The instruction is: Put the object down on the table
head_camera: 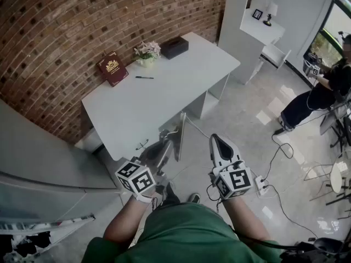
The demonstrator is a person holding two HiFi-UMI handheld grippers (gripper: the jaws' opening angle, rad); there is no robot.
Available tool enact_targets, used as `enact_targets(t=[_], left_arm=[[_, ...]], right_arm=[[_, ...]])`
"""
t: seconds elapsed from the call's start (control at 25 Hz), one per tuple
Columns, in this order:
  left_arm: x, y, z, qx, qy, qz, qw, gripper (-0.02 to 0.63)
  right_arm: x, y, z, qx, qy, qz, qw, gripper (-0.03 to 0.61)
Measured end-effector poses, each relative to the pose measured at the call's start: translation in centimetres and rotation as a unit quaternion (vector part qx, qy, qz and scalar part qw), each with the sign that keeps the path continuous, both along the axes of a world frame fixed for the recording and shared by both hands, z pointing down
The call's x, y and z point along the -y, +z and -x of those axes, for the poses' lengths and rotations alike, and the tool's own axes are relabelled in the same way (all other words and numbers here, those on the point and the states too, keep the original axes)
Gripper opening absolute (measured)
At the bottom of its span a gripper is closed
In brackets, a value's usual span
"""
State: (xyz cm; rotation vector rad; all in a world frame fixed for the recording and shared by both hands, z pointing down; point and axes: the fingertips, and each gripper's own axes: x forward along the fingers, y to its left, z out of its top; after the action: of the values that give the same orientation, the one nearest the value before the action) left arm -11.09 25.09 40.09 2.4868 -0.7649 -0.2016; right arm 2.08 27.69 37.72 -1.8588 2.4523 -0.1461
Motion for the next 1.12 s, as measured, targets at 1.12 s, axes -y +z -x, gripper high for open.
enact_targets(t=[1.12], left_arm=[[2.2,0.3,-6.4,-0.001,0.019,0.0,0.9998,0.009]], right_arm=[[0.1,1.9,-7.6,0.027,0.038,0.015,0.999,0.002]])
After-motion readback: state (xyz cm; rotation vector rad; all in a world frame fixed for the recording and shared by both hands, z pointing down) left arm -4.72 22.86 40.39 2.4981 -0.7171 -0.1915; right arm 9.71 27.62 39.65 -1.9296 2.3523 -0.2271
